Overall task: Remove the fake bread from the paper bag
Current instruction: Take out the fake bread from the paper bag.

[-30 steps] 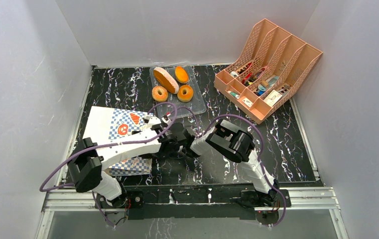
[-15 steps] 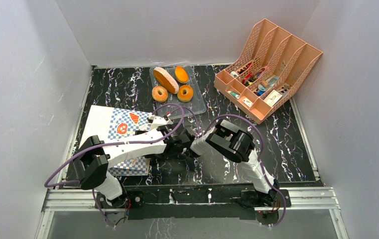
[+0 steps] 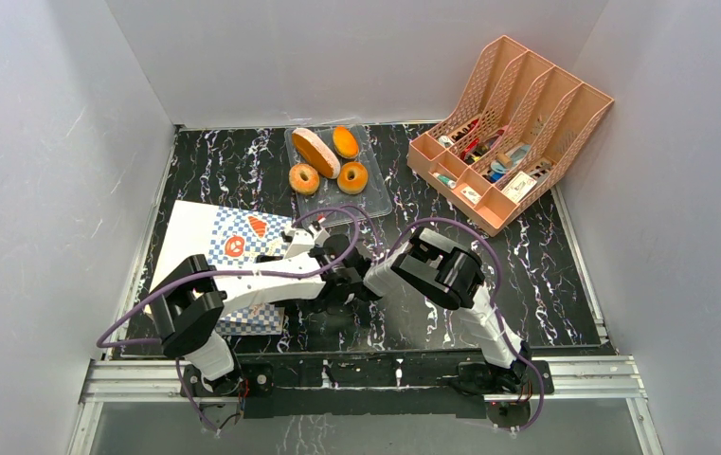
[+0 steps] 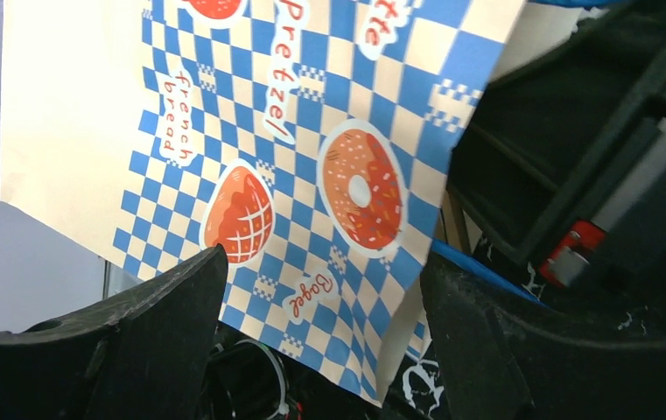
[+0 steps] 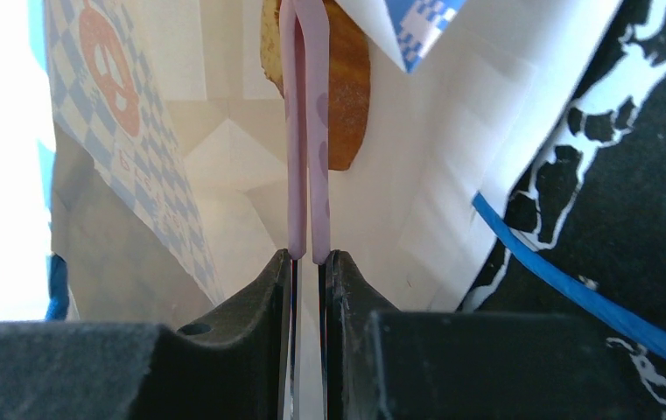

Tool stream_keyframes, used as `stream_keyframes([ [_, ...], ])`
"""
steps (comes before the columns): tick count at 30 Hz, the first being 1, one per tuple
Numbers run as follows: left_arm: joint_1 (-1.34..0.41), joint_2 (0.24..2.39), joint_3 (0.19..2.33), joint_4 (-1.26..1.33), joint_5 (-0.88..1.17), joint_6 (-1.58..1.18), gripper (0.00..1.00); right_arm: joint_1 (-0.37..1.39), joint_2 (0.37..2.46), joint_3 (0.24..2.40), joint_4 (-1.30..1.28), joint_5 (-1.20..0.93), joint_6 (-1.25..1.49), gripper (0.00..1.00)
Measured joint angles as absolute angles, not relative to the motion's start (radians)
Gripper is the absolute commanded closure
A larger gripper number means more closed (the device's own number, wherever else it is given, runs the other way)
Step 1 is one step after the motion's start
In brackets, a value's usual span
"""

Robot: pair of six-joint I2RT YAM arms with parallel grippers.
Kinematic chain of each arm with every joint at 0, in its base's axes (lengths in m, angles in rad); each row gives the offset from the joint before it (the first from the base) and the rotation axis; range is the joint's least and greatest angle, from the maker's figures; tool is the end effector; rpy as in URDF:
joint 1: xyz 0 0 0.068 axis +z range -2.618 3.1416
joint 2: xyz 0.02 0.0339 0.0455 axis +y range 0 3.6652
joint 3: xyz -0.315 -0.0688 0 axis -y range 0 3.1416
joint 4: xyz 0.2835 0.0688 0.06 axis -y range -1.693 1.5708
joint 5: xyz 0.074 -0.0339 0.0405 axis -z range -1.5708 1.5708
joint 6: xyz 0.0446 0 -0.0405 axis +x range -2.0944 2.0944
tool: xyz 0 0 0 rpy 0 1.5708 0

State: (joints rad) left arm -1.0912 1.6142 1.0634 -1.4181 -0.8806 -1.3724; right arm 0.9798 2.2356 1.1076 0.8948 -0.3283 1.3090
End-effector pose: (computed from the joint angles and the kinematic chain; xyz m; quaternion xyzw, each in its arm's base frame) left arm 0.1537 -0.2210 0.2366 -0.0408 0.8898 0.3076 0.3345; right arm 0.2684 0.4258 0.1041 0.0269 0.7802 0.6100 0.1363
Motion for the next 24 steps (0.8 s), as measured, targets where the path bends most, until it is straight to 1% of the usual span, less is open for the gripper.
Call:
stream_keyframes([
  [4,-1.091,1.616,1.036,-1.419,-0.915,-1.428,0.23,0.98,2.236,1.097,0.892,-0.332,1.309,0.92],
  [8,-1.091,1.66,1.033,-1.422,-0.956,-1.476,0.29,0.979,2.236,1.097,0.894,-0.334,1.309,0.93],
  [12,-1.091,1.724,1.031,-1.421,-1.0,-1.523,0.39,0.979,2.236,1.097,0.893,-0.336,1.309,0.95],
  [16,-1.09,1.744,1.004,-1.417,-1.041,-1.577,0.54,0.976,2.236,1.097,0.894,-0.336,1.309,0.98],
  [21,-1.089,1.721,0.986,-1.417,-1.07,-1.625,0.84,0.975,2.236,1.097,0.893,-0.339,1.309,1.0],
  [22,-1.089,1.707,0.986,-1.418,-1.076,-1.628,0.88,0.975,2.236,1.097,0.893,-0.34,1.31,1.0],
  [24,-1.089,1.673,0.986,-1.419,-1.088,-1.628,0.91,0.975,2.236,1.097,0.893,-0.344,1.311,1.0],
])
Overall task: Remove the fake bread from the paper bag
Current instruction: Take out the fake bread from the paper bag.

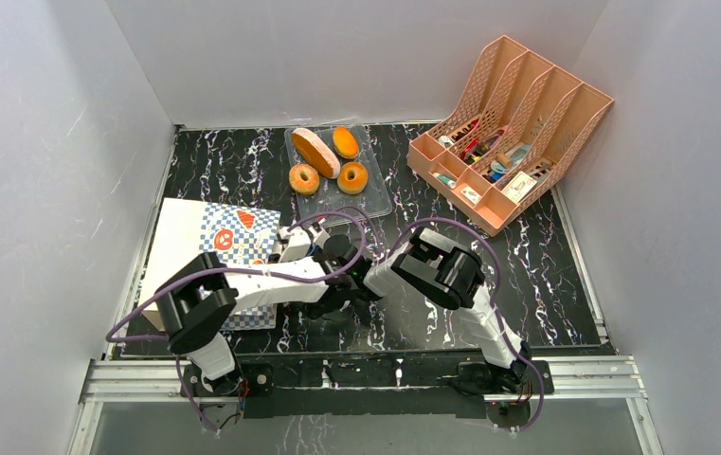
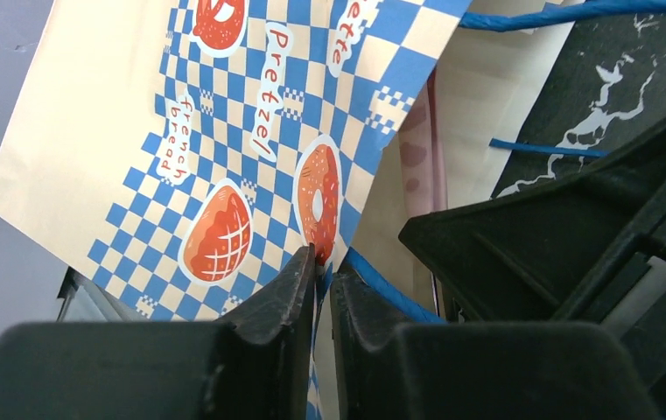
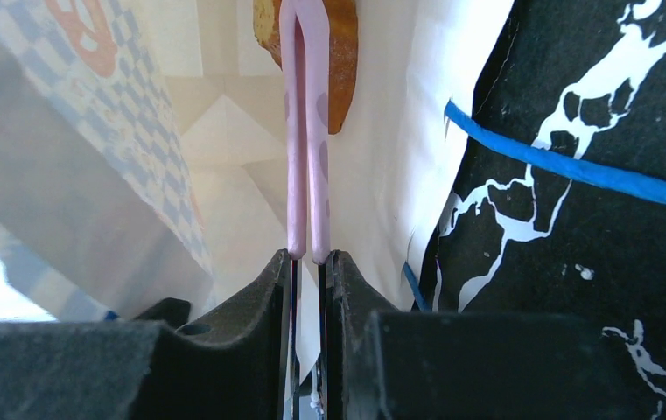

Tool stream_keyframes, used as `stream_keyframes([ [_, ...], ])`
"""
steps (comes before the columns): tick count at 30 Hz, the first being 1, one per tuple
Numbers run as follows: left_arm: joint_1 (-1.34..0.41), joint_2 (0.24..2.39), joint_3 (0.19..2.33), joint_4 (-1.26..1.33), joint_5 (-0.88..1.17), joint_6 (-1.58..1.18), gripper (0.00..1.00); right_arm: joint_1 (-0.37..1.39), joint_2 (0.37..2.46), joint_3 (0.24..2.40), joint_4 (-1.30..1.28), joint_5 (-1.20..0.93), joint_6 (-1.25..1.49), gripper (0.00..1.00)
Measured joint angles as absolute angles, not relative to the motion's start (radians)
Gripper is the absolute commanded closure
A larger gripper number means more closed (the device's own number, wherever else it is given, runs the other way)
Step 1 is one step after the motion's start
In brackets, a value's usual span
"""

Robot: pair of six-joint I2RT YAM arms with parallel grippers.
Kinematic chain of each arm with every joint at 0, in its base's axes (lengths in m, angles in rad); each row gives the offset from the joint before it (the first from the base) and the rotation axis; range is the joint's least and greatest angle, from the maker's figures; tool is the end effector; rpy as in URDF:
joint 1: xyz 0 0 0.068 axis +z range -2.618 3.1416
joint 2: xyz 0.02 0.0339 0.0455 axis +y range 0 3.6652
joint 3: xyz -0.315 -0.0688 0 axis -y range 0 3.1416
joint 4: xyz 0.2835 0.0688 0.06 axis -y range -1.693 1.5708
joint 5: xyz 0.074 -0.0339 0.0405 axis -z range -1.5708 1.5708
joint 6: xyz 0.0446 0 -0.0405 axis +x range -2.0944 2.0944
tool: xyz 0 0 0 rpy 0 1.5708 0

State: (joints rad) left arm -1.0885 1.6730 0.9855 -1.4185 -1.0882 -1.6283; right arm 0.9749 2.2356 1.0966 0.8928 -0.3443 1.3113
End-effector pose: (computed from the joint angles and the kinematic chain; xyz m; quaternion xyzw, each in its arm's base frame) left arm 0.1561 -0.2129 0.2119 -0.0881 0.8318 0.3264 0.4403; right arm 0.2681 0.4222 0.1008 0.0262 0.7836 0.6073 0.1284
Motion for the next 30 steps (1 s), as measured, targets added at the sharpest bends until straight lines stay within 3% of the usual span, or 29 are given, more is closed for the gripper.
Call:
stream_keyframes([
  [16,-1.091,1.436,1.108,-1.422,-1.184,-1.491,0.96,0.969,2.304,1.123,0.883,-0.374,1.358,1.0],
  [23,-1.178,1.35,1.154,-1.382,-1.271,-1.34,0.98,0.933,2.277,1.056,0.91,-0.365,1.37,1.0],
  [30,-1.232,1.04,1.019,-1.068,-1.291,-0.992,0.95,0.889,2.226,0.977,0.916,-0.342,1.358,1.0],
])
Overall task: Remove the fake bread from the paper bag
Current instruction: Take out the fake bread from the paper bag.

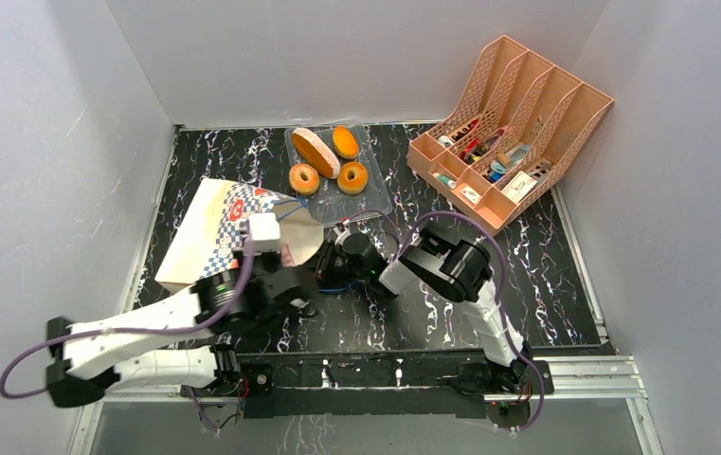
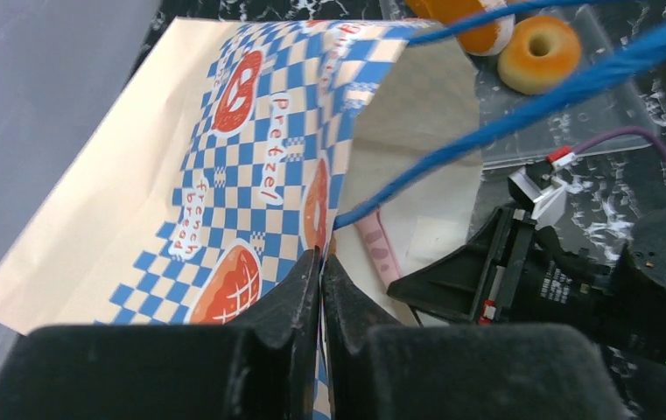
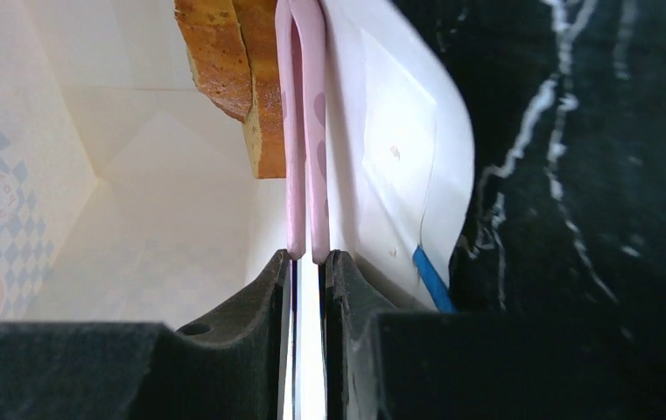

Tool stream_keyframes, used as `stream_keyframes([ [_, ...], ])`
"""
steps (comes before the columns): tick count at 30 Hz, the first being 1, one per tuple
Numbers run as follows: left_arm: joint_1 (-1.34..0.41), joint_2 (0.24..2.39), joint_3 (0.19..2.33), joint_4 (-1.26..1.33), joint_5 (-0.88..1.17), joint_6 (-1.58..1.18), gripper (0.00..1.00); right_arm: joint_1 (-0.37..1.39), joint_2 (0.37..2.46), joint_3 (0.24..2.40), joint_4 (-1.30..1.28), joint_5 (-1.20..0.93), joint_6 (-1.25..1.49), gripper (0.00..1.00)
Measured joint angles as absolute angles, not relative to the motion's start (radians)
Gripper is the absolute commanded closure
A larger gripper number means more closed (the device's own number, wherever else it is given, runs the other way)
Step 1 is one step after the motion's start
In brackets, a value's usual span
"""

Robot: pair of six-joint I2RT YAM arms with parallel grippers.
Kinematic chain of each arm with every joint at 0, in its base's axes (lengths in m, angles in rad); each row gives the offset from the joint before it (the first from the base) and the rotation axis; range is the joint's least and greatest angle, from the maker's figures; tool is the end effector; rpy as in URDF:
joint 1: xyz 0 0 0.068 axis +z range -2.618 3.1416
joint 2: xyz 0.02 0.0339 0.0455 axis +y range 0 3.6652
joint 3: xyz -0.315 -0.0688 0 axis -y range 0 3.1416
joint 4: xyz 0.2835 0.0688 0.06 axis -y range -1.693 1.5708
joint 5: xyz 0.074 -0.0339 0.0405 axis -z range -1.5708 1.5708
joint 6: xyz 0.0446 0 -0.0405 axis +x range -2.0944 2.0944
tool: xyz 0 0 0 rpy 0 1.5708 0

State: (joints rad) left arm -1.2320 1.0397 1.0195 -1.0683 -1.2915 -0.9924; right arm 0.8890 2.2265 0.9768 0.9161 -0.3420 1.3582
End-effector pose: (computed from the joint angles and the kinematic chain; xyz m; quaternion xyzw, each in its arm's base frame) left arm 0.1020 -0.1604 0.3629 -0.0500 0.7872 0.0877 0.6084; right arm 0.2834 0.3729 0.0751 0.0906 0.8038 0.5752 0.1221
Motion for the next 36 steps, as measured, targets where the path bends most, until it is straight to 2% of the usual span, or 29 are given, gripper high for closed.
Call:
stream_keyframes([
  [2,-1.235,0.891,0.933,-0.878,-1.262,-0.797,0.94,0.882,2.214,0.955,0.917,-0.336,1.354,1.0],
  [6,-1.235,0.669,0.795,-0.567,-1.156,-0.44,1.0,0.881,2.183,0.933,0.901,-0.315,1.325,1.0],
  [9,-1.235,0.687,0.796,-0.483,-1.098,-0.299,1.0,0.881,2.146,0.933,0.862,-0.293,1.283,1.0],
  [15,-1.235,0.849,0.826,-0.472,-0.958,-0.174,1.0,0.884,2.062,0.933,0.817,-0.253,1.203,1.0],
  [24,-1.234,0.683,0.858,-0.555,-0.9,-0.157,1.0,0.895,1.975,0.868,0.781,-0.211,1.136,1.0],
  [32,-1.234,0.83,0.935,-0.622,-0.865,-0.135,1.0,0.856,1.915,0.769,0.752,-0.204,1.114,0.95],
  [36,-1.234,0.825,0.935,-0.638,-0.852,-0.098,1.0,0.835,1.864,0.74,0.739,-0.202,1.1,0.93],
])
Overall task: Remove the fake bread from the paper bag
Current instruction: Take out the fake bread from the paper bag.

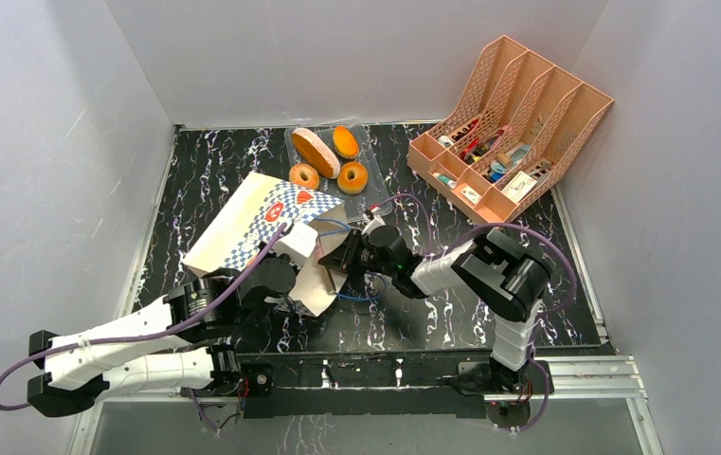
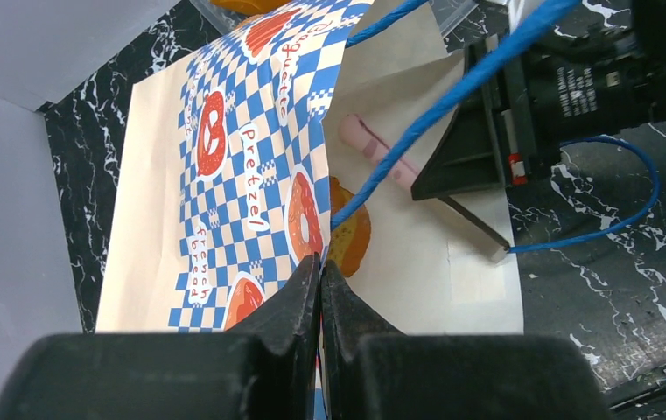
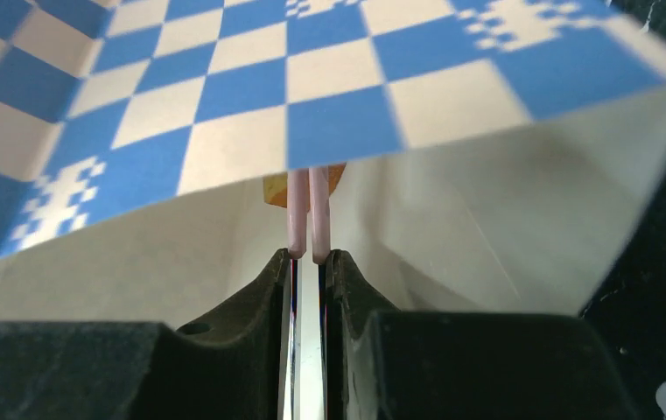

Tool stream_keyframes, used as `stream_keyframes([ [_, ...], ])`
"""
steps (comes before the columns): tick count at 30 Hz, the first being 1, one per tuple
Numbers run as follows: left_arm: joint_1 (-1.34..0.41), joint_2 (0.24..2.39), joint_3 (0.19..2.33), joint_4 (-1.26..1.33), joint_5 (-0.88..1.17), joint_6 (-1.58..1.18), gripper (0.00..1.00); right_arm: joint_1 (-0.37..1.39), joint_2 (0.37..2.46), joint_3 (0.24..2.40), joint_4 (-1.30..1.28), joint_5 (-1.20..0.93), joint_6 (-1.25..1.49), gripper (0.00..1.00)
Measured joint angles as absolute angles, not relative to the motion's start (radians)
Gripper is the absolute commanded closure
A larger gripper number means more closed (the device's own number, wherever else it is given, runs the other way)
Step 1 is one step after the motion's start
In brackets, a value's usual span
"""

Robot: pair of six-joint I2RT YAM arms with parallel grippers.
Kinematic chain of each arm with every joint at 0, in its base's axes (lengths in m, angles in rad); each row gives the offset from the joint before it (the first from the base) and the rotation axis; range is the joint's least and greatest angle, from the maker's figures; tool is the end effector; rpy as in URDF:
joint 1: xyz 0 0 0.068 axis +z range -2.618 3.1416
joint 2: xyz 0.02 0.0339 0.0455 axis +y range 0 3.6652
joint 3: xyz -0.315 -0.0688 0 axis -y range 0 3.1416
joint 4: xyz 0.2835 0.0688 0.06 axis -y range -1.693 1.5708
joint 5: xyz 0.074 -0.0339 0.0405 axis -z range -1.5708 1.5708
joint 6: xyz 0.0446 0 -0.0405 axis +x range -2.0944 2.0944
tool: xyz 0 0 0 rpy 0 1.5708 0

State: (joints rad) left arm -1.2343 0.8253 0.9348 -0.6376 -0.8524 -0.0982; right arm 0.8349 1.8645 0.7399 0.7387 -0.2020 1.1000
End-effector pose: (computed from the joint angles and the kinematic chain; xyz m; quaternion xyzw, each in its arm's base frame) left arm 0.0881 -0.1502 0.3835 0.2512 0.7763 0.0015 0.5781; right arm 0.2597 0.3000 0.1409 0.0533 0.8256 0.5049 0.2463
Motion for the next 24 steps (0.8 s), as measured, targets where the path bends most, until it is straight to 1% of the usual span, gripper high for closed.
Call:
stream_keyframes([
  [5,-1.234,0.811,0.935,-0.651,-0.855,-0.055,1.0,0.823,1.81,0.723,0.717,-0.211,1.089,0.88],
  [14,-1.234,0.734,0.929,-0.653,-0.856,0.0,1.0,0.822,1.826,0.717,0.746,-0.34,1.124,0.82],
  [24,-1.234,0.778,0.873,-0.618,-0.829,0.024,1.0,0.822,1.866,0.717,0.782,-0.417,1.177,0.79],
])
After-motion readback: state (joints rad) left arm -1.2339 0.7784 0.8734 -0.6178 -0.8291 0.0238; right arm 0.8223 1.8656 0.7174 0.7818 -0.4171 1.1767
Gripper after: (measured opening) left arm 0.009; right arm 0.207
